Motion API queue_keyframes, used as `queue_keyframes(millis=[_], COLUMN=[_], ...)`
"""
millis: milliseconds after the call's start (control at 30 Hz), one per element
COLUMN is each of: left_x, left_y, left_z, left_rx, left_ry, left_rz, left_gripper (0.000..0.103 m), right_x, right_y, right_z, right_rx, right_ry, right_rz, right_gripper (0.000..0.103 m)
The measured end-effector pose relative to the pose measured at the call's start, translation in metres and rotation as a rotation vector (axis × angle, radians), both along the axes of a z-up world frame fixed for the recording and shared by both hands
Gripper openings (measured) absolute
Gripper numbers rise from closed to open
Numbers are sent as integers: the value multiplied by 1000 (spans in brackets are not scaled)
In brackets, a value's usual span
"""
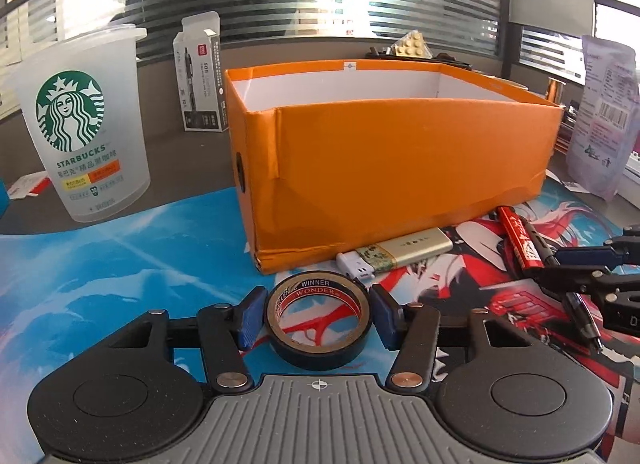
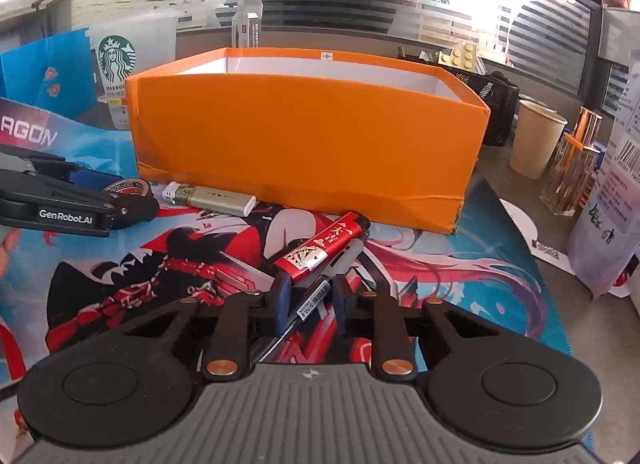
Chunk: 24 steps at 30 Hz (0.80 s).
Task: Organize rigid objects
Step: 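Grasp the black tape roll with the left gripper while the right grasps a black pen, then lift the tape roll and pen and carry them over the orange box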
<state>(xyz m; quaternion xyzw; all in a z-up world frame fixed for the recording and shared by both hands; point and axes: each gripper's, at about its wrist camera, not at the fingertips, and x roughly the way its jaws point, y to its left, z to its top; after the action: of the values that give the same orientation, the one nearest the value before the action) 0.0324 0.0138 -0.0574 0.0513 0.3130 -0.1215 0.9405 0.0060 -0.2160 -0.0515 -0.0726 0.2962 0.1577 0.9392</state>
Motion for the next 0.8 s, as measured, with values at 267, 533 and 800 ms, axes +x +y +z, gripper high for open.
queue_keyframes(millis=[267,533,800], left_x=[-15,-28,-35], left_y=[-7,-7,-8], left_z=[6,16,32], left_rx=[-16,-33,-41], left_ry=[6,-19,-52], left_rz=[-32,-37,-31], left_gripper=[53,53,53], right_x=[-8,-19,-24], right_y=[-1,-10,-15], right_z=[1,5,20], right_rx=[-41,-56,-13], right_ry=[-17,-47,-83], right_rz=[-8,-38,-38], right_gripper=[9,9,9])
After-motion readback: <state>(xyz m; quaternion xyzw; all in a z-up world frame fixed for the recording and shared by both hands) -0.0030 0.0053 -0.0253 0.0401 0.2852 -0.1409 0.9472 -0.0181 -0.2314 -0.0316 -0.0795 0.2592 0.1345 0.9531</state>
